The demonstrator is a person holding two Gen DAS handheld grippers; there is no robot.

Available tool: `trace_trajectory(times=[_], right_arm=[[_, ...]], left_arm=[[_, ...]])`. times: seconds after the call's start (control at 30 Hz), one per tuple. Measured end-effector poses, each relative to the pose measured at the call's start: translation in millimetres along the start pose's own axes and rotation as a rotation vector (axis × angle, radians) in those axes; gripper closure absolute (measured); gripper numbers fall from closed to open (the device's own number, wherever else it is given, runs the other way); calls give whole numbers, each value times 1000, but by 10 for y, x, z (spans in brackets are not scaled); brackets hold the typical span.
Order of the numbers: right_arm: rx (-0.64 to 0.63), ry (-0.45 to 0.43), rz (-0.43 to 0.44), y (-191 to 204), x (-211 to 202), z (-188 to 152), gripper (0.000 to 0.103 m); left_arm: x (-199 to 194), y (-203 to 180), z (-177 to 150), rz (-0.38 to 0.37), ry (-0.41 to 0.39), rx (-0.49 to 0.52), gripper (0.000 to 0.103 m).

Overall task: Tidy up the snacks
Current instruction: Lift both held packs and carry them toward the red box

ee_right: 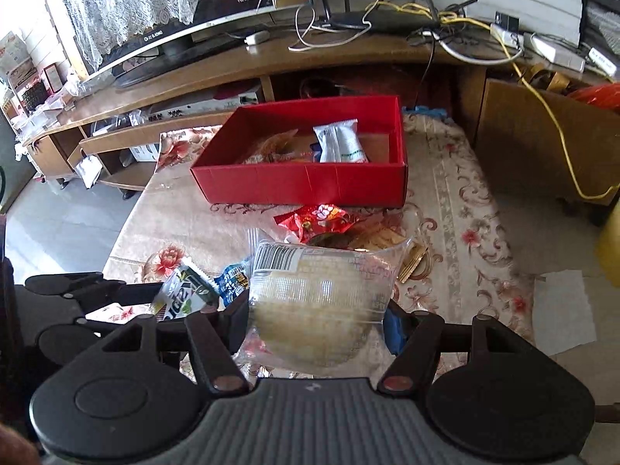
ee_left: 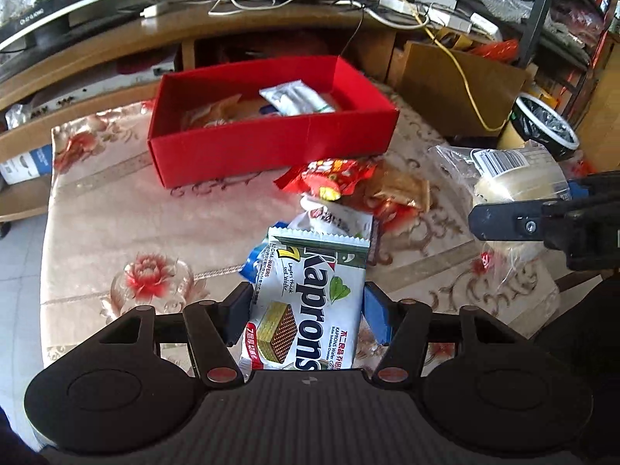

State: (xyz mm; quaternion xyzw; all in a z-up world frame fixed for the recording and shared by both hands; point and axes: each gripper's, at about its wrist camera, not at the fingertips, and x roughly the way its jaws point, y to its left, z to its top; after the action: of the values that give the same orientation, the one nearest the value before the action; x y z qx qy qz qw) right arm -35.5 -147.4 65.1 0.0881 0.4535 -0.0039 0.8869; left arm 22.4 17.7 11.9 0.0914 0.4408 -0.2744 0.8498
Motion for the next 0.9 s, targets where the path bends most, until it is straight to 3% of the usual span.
trace_trajectory(times=[0.3, 0.9], right_arm=[[-17, -13, -14, 83, -64, 25, 36], [0, -21, -21, 19, -98, 43, 36]], left_arm=[[-55, 21, 62, -5, -33, -21, 36], [12, -5, 82, -22, -22, -8, 36]])
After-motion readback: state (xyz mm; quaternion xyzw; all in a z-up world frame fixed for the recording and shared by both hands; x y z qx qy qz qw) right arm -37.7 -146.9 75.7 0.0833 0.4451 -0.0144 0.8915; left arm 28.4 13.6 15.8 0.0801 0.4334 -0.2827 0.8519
